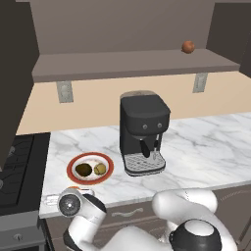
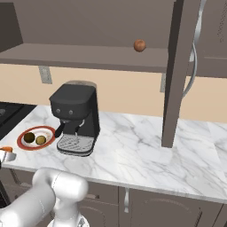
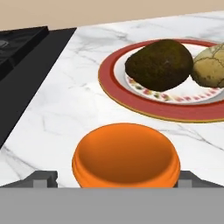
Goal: Pick the avocado and bread from the counter and place them on the plate. Then pick the jam from the cabinet and place it next to the plate. Lastly close the cabinet door.
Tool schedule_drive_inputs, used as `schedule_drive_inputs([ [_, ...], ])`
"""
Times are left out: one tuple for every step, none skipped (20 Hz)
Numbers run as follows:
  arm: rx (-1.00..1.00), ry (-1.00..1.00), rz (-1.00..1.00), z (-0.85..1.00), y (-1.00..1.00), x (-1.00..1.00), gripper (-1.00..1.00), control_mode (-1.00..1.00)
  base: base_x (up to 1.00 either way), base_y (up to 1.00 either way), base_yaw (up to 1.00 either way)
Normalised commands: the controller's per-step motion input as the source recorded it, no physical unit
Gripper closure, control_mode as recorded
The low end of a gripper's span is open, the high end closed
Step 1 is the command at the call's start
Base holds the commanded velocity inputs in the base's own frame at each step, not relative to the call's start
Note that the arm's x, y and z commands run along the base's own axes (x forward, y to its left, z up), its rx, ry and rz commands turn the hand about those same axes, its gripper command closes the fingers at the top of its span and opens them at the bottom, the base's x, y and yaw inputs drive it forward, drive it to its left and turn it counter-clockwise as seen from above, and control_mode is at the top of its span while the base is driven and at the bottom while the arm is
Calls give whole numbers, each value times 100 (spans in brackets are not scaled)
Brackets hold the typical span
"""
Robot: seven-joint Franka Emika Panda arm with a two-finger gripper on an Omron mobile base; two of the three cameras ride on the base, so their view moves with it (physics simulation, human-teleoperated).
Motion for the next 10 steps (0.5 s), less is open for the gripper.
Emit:
schedule_drive_inputs([
  [13, 0, 0, 0, -38, -1, -100, -100, 0, 0, 0],
  [13, 2, 0, 0, -36, 0, -100, -100, 0, 0, 0],
  [13, 7, 0, 0, -35, 0, -100, -100, 0, 0, 0],
  [13, 8, 0, 0, -30, 0, -100, -100, 0, 0, 0],
  [14, 12, 0, 0, -29, 0, -100, -100, 0, 0, 0],
  [13, 13, 0, 0, -23, 0, -100, -100, 0, 0, 0],
  [11, 13, 0, 0, -16, 0, -100, -100, 0, 0, 0],
  [8, 16, 0, -9, 0, 0, -100, -100, 0, 0, 0],
  [5, 16, 0, -17, 0, 0, -100, -100, 0, 0, 0],
  [9, 17, 0, -17, 0, -1, -100, -100, 0, 0, 0],
])
